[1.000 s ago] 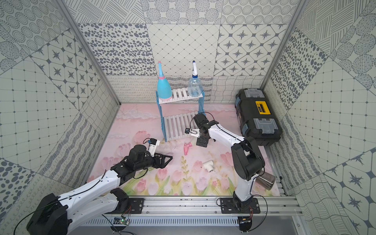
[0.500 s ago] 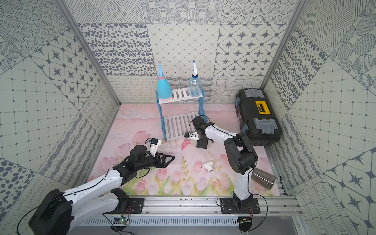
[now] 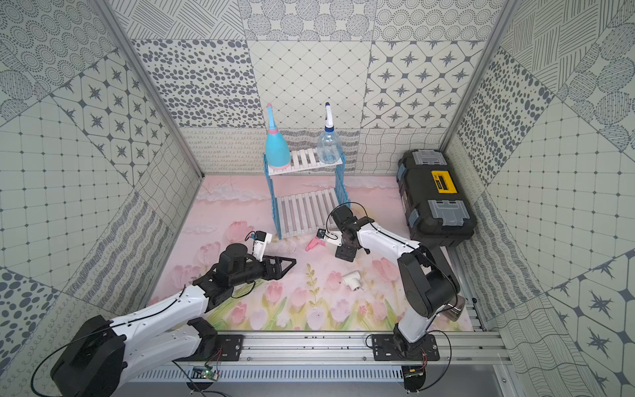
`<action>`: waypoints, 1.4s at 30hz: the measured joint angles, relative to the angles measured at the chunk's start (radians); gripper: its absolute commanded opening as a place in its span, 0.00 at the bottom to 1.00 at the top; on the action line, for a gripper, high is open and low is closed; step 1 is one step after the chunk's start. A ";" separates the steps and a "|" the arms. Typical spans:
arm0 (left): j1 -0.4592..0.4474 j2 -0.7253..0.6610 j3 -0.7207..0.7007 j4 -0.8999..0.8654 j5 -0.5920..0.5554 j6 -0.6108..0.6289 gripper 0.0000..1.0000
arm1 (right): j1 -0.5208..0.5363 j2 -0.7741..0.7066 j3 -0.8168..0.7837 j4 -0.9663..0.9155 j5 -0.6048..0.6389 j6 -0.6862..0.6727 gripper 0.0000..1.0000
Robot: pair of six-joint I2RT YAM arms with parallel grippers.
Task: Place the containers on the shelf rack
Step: 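Pick up a container from the center of the board.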
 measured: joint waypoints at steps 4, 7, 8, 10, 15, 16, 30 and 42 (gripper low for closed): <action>0.000 0.021 0.021 0.042 0.000 -0.071 0.98 | 0.048 -0.121 -0.069 0.062 0.000 0.123 0.78; 0.000 0.040 0.041 0.087 0.000 -0.129 0.94 | 0.103 -0.214 -0.135 0.128 0.009 0.214 0.78; 0.000 0.048 0.046 0.109 0.000 -0.153 0.92 | 0.117 -0.241 -0.153 0.147 0.011 0.240 0.78; 0.002 0.071 0.050 0.162 0.000 -0.209 0.86 | 0.148 -0.291 -0.182 0.182 0.014 0.283 0.78; 0.011 0.159 0.065 0.315 0.002 -0.347 0.76 | 0.178 -0.368 -0.204 0.253 0.018 0.341 0.79; 0.013 0.180 0.070 0.349 0.005 -0.373 0.75 | 0.178 -0.375 -0.204 0.261 0.019 0.348 0.78; 0.036 0.240 0.138 0.531 0.093 -0.509 0.90 | 0.179 -0.416 -0.227 0.309 0.044 0.385 0.79; 0.037 0.220 0.180 0.523 0.128 -0.495 0.47 | 0.179 -0.444 -0.251 0.317 -0.012 0.386 0.76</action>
